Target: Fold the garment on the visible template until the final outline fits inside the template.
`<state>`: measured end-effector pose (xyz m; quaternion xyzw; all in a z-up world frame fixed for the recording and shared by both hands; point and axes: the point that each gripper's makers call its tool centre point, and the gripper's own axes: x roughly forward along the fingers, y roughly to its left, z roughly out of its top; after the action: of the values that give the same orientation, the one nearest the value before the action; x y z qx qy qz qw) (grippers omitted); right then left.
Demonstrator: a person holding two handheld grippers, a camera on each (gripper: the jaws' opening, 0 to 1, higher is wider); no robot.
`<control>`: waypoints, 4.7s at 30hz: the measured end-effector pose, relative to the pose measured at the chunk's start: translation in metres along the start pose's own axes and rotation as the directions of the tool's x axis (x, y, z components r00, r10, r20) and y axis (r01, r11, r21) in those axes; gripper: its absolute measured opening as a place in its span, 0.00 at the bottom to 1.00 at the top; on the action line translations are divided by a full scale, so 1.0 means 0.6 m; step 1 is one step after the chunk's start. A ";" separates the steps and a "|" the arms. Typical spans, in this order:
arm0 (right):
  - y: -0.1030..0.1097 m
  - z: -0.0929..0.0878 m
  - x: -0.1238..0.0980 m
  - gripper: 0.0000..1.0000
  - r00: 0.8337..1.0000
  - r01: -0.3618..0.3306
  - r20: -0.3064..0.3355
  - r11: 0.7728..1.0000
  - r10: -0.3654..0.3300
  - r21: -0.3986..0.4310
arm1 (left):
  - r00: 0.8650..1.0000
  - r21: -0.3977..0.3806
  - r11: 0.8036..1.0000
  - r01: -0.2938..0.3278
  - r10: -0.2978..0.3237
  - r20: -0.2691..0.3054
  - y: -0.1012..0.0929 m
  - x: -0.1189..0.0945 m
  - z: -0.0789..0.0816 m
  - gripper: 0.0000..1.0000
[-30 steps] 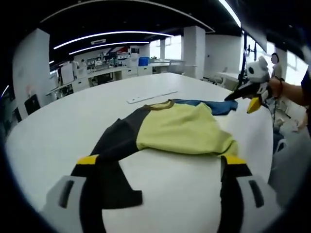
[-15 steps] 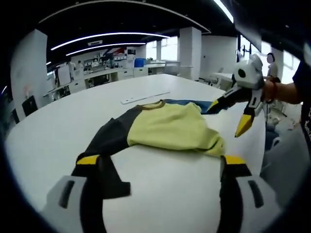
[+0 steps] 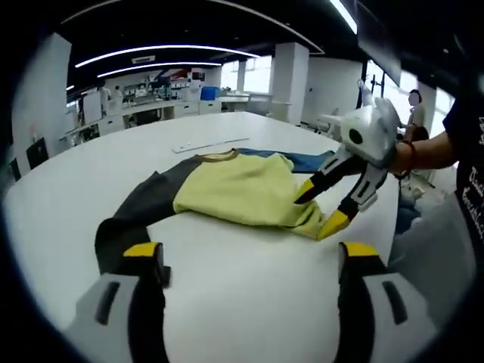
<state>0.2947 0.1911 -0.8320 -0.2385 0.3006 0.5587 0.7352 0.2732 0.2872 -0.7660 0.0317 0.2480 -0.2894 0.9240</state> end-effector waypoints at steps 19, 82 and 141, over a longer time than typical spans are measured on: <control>-0.040 -0.016 0.016 0.03 0.997 0.066 -0.052 0.997 -0.063 0.047 | 0.999 0.028 0.999 0.022 -0.021 -0.035 -0.010 -0.005 -0.013 0.86; -0.329 0.046 0.014 0.09 0.955 0.241 0.036 0.842 -0.295 0.482 | 0.997 -0.038 0.999 0.009 -0.012 -0.074 0.020 0.034 -0.024 0.62; -0.175 0.031 -0.002 0.21 0.935 0.170 0.105 0.687 -0.339 0.706 | 0.995 -0.195 0.978 -0.075 0.085 0.046 0.031 0.240 0.078 0.23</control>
<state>0.3991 0.1757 -0.8164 0.0765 0.3637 0.3225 0.8706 0.4063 0.2186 -0.7950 -0.0560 0.2486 -0.2273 0.9399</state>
